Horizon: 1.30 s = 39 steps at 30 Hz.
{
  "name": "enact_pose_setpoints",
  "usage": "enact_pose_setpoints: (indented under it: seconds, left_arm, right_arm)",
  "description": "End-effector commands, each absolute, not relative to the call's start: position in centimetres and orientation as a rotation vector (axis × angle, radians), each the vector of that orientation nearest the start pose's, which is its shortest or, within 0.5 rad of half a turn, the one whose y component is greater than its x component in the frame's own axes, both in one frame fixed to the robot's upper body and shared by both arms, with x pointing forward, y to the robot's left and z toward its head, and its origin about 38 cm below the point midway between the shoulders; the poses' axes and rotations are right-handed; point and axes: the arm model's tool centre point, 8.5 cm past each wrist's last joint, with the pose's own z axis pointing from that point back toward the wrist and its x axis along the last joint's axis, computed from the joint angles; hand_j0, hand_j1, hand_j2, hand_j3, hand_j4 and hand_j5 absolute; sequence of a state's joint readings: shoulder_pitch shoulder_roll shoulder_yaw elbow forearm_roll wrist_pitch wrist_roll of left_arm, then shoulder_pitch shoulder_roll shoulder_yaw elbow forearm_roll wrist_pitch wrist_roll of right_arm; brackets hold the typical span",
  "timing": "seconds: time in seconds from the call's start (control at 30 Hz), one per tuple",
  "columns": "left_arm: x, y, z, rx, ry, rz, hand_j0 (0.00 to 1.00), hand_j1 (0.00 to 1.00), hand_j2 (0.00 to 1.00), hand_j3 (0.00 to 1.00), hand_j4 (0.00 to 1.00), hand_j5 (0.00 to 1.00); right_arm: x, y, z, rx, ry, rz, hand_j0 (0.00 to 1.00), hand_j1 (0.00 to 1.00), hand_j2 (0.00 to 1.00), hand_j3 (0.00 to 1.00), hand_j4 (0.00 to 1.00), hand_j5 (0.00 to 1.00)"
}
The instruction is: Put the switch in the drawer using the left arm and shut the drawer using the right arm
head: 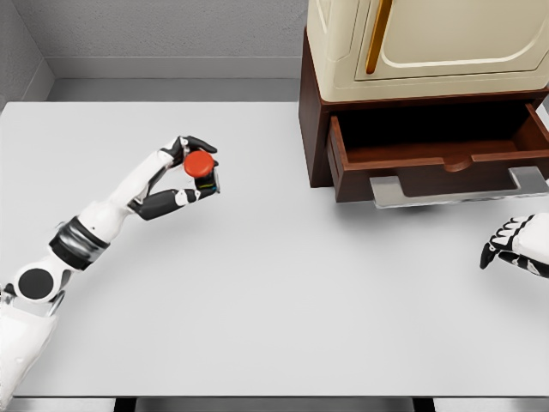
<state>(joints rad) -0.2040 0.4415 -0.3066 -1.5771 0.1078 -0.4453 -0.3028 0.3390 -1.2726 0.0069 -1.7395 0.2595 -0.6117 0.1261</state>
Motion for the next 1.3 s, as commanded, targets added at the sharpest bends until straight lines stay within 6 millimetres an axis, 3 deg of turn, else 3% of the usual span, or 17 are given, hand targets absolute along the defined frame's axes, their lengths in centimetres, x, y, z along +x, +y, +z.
enact_pose_setpoints:
  seconds: [0.0, 0.13, 0.4, 0.83, 0.97, 1.27]
  left_arm:
    - [38.3, 21.9, 16.5, -0.168, -2.000, -0.946, 0.39, 0.39, 0.39, 0.39, 0.39, 0.39]
    - [38.4, 20.8, 19.0, -0.180, -2.070, -0.968, 0.39, 0.39, 0.39, 0.39, 0.39, 0.39]
    - [39.2, 16.0, 20.7, -0.119, -2.161, -1.025, 0.38, 0.38, 0.38, 0.38, 0.38, 0.38]
    - [39.6, 9.3, 25.6, 0.058, -2.311, -1.157, 0.37, 0.37, 0.37, 0.37, 0.37, 0.37]
    - [39.7, 7.7, 26.5, 0.116, -2.331, -1.201, 0.37, 0.37, 0.37, 0.37, 0.37, 0.37]
    - [41.2, 6.1, 25.6, 0.219, -2.256, -1.348, 0.37, 0.37, 0.37, 0.37, 0.37, 0.37]
  right_arm:
    - [29.0, -42.2, 20.8, -0.412, -1.383, 1.867, 0.46, 0.46, 0.46, 0.46, 0.46, 0.46]
    - [29.0, -42.2, 20.8, -0.412, -1.383, 1.867, 0.46, 0.46, 0.46, 0.46, 0.46, 0.46]
    - [29.0, -42.2, 20.8, -0.412, -1.383, 1.867, 0.46, 0.46, 0.46, 0.46, 0.46, 0.46]
    - [29.0, -42.2, 20.8, -0.411, -1.385, 1.867, 0.46, 0.46, 0.46, 0.46, 0.46, 0.46]
    - [29.0, -42.2, 20.8, -0.411, -1.385, 1.867, 0.46, 0.46, 0.46, 0.46, 0.46, 0.46]
    - [29.0, -42.2, 20.8, -0.411, -1.385, 1.867, 0.46, 0.46, 0.46, 0.46, 0.46, 0.46]
